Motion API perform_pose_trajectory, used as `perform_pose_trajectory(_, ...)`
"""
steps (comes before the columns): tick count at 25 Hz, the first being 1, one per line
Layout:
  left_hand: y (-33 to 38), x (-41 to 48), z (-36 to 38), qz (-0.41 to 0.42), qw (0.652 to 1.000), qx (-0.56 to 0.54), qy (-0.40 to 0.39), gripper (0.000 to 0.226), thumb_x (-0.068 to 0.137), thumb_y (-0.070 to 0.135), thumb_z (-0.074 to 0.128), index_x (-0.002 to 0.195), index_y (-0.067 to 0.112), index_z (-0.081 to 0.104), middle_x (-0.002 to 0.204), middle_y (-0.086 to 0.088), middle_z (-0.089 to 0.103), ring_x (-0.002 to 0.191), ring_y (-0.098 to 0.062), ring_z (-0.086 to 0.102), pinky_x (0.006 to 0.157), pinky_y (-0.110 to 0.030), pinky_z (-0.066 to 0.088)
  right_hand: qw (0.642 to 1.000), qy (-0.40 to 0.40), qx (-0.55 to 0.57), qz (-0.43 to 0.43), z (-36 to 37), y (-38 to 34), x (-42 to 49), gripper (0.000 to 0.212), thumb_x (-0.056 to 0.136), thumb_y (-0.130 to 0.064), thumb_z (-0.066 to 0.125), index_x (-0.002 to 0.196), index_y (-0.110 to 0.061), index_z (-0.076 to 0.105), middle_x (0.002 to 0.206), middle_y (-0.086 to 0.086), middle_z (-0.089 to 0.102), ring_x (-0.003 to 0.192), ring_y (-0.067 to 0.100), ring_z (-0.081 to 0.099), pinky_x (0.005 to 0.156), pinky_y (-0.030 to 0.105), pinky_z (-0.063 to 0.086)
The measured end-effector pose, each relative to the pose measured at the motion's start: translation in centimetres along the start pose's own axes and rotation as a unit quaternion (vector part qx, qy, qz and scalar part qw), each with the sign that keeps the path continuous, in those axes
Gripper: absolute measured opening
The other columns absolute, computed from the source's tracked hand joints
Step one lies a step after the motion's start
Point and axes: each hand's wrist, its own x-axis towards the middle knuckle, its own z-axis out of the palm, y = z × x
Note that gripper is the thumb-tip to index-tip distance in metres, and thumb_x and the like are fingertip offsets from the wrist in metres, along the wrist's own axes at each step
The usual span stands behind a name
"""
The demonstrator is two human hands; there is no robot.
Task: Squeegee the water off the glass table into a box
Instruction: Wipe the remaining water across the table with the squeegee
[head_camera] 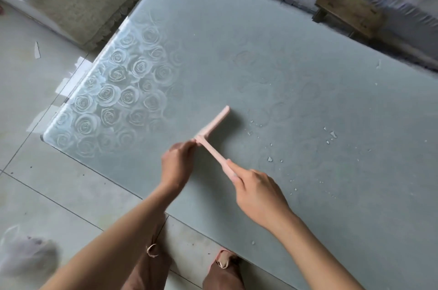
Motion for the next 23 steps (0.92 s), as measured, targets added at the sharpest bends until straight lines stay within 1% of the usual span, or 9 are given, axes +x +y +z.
perform_pose_trajectory(3,3.3,-3.0,2.2,-0.019,0.998,-0.013,-0.056,0.017,0.092,0.021,0.062,0.103,0.016,0.074,0.096,-0.015,0.071,0.088,-0.036,0.066,0.070,-0.034,0.047,0.999,-0.029,-0.007,0.032,-1.3,3.1,-4.2,0.045,0.100,-0.034,0.030,0.144,-0.043,0.028,0.101,0.006,0.058,0.098,0.029,0.055,0.073,0.035,0.038)
perform_pose_trajectory(6,5.3,-2.9,1.5,-0.012,0.992,0.009,-0.124,0.019,0.093,0.024,0.058,0.106,0.019,0.072,0.098,-0.012,0.070,0.094,-0.034,0.063,0.072,-0.035,0.045,0.999,-0.014,0.007,0.031,-3.0,3.5,-5.5,0.044,0.101,-0.033,0.031,0.144,-0.041,0.031,0.107,0.008,0.060,0.102,0.029,0.054,0.079,0.036,0.041)
perform_pose_trajectory(8,7.1,-1.5,-0.4,0.023,0.996,-0.018,-0.090,0.019,0.092,0.021,0.060,0.106,0.017,0.072,0.103,-0.010,0.071,0.097,-0.032,0.064,0.075,-0.036,0.049,0.999,0.008,0.024,0.030,-5.1,3.3,-5.3,0.043,0.100,-0.032,0.033,0.143,-0.040,0.034,0.110,0.009,0.061,0.104,0.030,0.054,0.081,0.036,0.042)
perform_pose_trajectory(10,9.0,0.4,-2.1,0.061,0.996,-0.020,-0.056,0.022,0.092,0.020,0.062,0.111,0.014,0.071,0.113,-0.008,0.070,0.105,-0.030,0.063,0.083,-0.040,0.052,0.998,0.029,0.035,0.036,-7.7,3.0,-4.5,0.043,0.100,-0.033,0.036,0.142,-0.040,0.036,0.116,0.009,0.062,0.107,0.031,0.054,0.083,0.036,0.043)
perform_pose_trajectory(12,10.4,2.6,-3.2,0.099,0.994,0.005,-0.051,0.031,0.092,0.023,0.061,0.120,0.012,0.066,0.128,-0.007,0.063,0.118,-0.029,0.057,0.094,-0.041,0.048,0.997,0.039,0.042,0.048,-10.4,2.6,-3.3,0.044,0.098,-0.035,0.040,0.142,-0.039,0.036,0.123,0.006,0.061,0.112,0.030,0.054,0.086,0.035,0.044)
perform_pose_trajectory(14,11.3,5.5,-3.8,0.120,0.990,0.037,-0.067,0.039,0.094,0.028,0.057,0.131,0.013,0.059,0.139,-0.007,0.054,0.128,-0.028,0.049,0.101,-0.039,0.042,0.997,0.050,0.028,0.058,-13.2,2.4,-1.8,0.045,0.097,-0.036,0.044,0.141,-0.037,0.037,0.124,0.006,0.062,0.112,0.031,0.054,0.087,0.035,0.045)
perform_pose_trajectory(19,11.0,14.1,-3.4,0.150,0.980,0.094,-0.089,0.052,0.094,0.037,0.056,0.139,0.013,0.048,0.147,-0.008,0.044,0.133,-0.028,0.042,0.105,-0.040,0.037,0.990,0.089,0.015,0.106,-19.2,2.4,5.0,0.038,0.093,-0.030,0.049,0.131,-0.031,0.048,0.124,0.005,0.062,0.107,0.034,0.056,0.087,0.037,0.048)
perform_pose_trajectory(22,10.8,20.2,-2.6,0.157,0.968,0.137,-0.141,0.061,0.093,0.038,0.055,0.146,0.011,0.037,0.152,-0.010,0.035,0.136,-0.030,0.035,0.108,-0.042,0.035,0.980,0.128,0.027,0.149,-22.2,2.4,10.3,0.041,0.092,-0.030,0.050,0.133,-0.032,0.050,0.127,0.002,0.061,0.110,0.030,0.057,0.090,0.034,0.047)
perform_pose_trajectory(23,10.7,21.9,-2.5,0.156,0.962,0.157,-0.162,0.065,0.094,0.038,0.054,0.148,0.011,0.030,0.154,-0.011,0.029,0.138,-0.031,0.031,0.109,-0.044,0.034,0.977,0.133,0.030,0.163,-23.1,2.4,11.8,0.038,0.092,-0.029,0.049,0.130,-0.031,0.052,0.122,0.002,0.063,0.103,0.030,0.059,0.085,0.034,0.049)
